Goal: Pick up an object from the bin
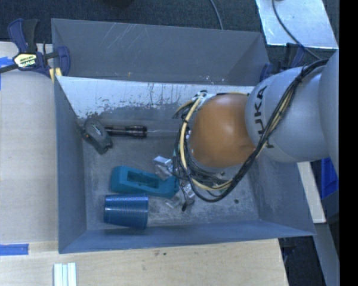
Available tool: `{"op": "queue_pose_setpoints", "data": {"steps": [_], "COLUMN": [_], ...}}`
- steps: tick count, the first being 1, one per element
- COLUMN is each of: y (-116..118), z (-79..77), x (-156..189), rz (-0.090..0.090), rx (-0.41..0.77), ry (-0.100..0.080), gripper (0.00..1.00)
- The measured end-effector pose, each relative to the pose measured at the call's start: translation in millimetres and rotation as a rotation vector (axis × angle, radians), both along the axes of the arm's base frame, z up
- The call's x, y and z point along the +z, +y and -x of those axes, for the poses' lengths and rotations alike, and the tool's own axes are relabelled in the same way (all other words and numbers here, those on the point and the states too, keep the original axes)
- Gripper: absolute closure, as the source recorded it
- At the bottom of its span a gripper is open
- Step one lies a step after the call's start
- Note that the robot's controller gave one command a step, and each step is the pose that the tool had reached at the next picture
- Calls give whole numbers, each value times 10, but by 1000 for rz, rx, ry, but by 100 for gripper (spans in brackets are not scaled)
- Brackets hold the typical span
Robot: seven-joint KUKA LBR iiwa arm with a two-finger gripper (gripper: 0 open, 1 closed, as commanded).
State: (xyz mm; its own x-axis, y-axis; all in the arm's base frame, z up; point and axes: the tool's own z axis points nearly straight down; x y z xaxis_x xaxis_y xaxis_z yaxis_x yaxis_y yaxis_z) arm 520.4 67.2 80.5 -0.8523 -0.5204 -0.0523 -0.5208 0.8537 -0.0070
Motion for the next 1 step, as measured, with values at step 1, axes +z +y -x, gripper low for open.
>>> {"op": "queue_pose_setpoints", "data": {"steps": [1], "y": [-16], "z": [66], "x": [371], "rz": [6], "rx": [0], "ry": [25], "gripper": [100]}}
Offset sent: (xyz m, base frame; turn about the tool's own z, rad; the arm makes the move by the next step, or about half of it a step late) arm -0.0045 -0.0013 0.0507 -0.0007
